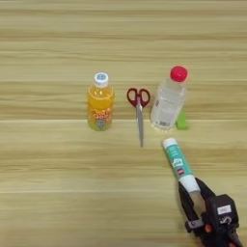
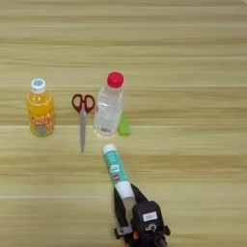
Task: Move the objects on the table
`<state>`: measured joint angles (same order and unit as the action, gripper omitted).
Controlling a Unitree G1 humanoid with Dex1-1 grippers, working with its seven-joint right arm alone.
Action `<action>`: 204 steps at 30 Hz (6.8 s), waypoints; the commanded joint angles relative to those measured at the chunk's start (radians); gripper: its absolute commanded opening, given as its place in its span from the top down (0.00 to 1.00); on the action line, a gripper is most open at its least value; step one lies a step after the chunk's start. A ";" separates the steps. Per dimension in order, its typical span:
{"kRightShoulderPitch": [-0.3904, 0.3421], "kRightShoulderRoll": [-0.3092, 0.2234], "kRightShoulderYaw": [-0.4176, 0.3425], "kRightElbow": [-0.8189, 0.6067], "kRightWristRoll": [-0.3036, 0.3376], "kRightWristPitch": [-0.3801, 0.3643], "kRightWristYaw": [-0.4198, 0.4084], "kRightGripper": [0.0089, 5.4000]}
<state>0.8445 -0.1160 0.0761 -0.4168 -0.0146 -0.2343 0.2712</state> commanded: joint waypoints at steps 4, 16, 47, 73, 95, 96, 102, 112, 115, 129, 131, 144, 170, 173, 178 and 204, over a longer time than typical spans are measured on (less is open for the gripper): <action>-0.020 -0.013 0.050 -0.048 -0.009 -0.033 -0.004 0.68; -0.190 -0.004 0.079 -0.108 0.127 0.197 0.015 0.68; -0.589 0.058 0.093 0.087 0.179 0.493 -0.041 0.68; -0.594 0.062 0.128 0.118 0.151 0.435 -0.030 0.23; -0.478 0.034 0.206 -0.100 0.038 0.289 -0.054 0.01; -0.475 0.032 0.214 -0.108 0.030 0.283 -0.055 0.01; -0.466 0.033 0.226 -0.139 -0.002 0.244 -0.070 0.01; -0.399 0.049 0.242 -0.169 -0.093 0.112 -0.162 0.01; -0.395 0.069 0.194 -0.171 -0.093 0.103 -0.211 0.01; -0.443 0.092 0.103 -0.103 -0.064 0.156 -0.258 0.01; -0.474 0.089 0.084 -0.070 -0.036 0.184 -0.245 0.01; -0.596 0.064 -0.016 0.030 0.031 0.264 -0.213 0.01; -0.783 0.020 -0.098 0.163 0.141 0.324 -0.100 0.01; -0.811 0.016 -0.106 0.185 0.152 0.334 -0.087 0.01; -0.840 0.010 -0.114 0.230 0.156 0.328 -0.069 0.01; -0.864 0.010 -0.124 0.324 0.172 0.278 -0.018 0.33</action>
<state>0.0423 -0.0969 -0.0378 -0.0692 0.1504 0.0796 0.2503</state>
